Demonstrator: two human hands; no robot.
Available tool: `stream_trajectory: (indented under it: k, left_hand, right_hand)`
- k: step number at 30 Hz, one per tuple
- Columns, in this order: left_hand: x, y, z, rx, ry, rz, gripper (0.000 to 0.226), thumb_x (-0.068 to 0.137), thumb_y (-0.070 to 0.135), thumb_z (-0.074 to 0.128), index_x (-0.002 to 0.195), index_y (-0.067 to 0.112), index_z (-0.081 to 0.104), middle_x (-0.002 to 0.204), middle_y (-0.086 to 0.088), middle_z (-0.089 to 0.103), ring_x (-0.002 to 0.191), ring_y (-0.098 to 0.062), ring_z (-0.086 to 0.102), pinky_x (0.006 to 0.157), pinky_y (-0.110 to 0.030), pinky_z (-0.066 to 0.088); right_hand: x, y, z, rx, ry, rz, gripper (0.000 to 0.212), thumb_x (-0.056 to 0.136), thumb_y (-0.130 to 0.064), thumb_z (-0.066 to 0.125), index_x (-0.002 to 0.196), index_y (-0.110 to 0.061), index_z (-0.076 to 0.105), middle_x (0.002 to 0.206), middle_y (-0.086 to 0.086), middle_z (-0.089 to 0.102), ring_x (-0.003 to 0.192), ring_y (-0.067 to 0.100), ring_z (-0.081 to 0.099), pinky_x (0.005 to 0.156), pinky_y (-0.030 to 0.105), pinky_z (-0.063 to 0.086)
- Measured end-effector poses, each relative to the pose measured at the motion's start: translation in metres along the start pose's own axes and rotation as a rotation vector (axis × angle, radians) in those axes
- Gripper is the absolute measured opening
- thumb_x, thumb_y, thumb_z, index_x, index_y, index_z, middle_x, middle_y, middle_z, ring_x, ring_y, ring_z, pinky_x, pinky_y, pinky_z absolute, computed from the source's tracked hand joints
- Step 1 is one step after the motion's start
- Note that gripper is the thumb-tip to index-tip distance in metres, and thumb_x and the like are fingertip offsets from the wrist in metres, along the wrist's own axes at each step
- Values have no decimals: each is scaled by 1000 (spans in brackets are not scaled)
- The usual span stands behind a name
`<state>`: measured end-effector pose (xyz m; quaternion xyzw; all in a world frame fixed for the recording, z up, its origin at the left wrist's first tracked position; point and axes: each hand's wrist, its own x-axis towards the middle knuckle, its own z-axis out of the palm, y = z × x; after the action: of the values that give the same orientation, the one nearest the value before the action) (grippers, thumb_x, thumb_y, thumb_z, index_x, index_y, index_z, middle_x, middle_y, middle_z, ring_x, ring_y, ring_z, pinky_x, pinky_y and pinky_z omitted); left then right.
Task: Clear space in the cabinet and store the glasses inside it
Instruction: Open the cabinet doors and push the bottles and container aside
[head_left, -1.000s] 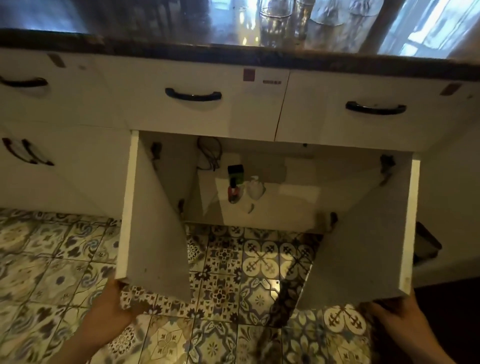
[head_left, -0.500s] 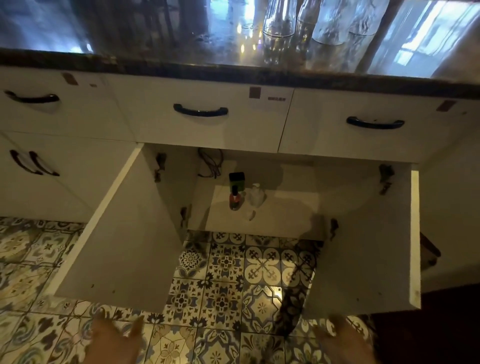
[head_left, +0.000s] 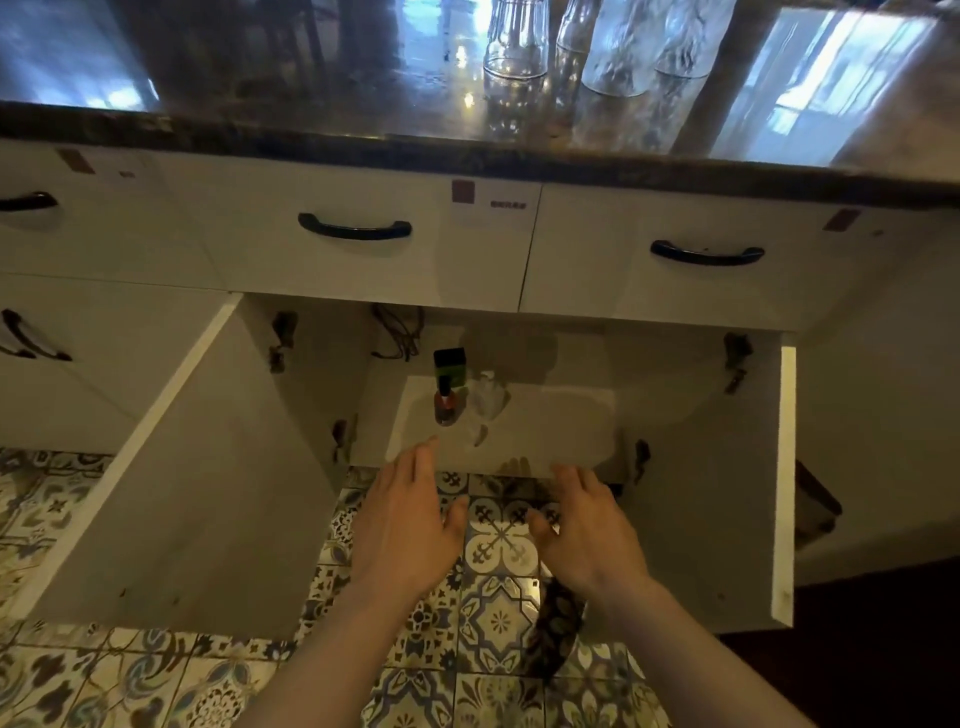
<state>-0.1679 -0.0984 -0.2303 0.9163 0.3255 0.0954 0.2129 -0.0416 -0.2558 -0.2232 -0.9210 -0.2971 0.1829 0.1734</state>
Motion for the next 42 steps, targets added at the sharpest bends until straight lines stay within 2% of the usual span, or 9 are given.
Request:
stream_trajectory:
  k: [4,8,10,18,25,31,38,42]
  left_hand:
    - [12,8,6,85,33,76,68,91,54,50,147,24,27,146,1,44,133,-19,41,108,-33,36]
    - [17,2,14,232,-25,125,76,93,60,39,155,21,18,161,-4,25,150,-23,16,119,-35,4]
    - [21,-1,18,289,-58,140,79,94,64,32,157,21,12,164,-4,16,152,-22,6,119,-36,-3]
    - [40,7,31,396,-102,163,84,92,71,18,158,24,-3,166,-2,-4,151,-21,-12,123,-42,-4]
    - [52,9,43,362,-97,164,81,93,70,19,158,24,2,166,-3,1,152,-21,-7,122,-39,-4]
    - [50,-4,56,358,-137,142,81,91,73,10,157,28,-7,165,-1,-4,151,-20,-9,122,-40,-4]
    - [46,-10,52,340,-176,107,86,87,76,7,157,28,-6,165,-1,-5,150,-18,-13,122,-40,-5]
    - [47,-12,47,341,-191,82,84,89,74,9,157,27,-5,166,-2,-4,151,-21,-10,124,-44,1]
  right_hand:
    - [5,17,-8,-64,-7,-13,66,96,-46,51,151,-20,27,152,3,35,139,25,34,111,41,40]
    - [16,24,-7,-125,8,-59,73,94,-48,54,153,-19,21,162,7,20,150,27,16,121,42,24]
    - [23,22,-6,-140,28,-112,76,94,-48,56,153,-21,17,163,6,17,152,27,10,122,43,21]
    - [50,20,-1,-197,97,-201,78,97,-45,48,157,-19,6,167,11,0,153,28,-5,122,41,4]
    - [59,55,6,-172,97,-212,74,99,-46,44,158,-23,5,168,6,-2,154,23,-7,123,41,8]
    - [43,135,-1,-299,69,-91,73,100,-50,34,159,-20,3,168,9,-1,153,25,-7,125,43,9]
    - [33,174,-16,-378,69,-23,75,98,-49,45,158,-19,11,167,12,10,154,27,1,124,43,10]
    - [26,191,-21,-430,66,-62,70,99,-50,40,158,-19,17,165,11,18,153,26,8,123,41,11]
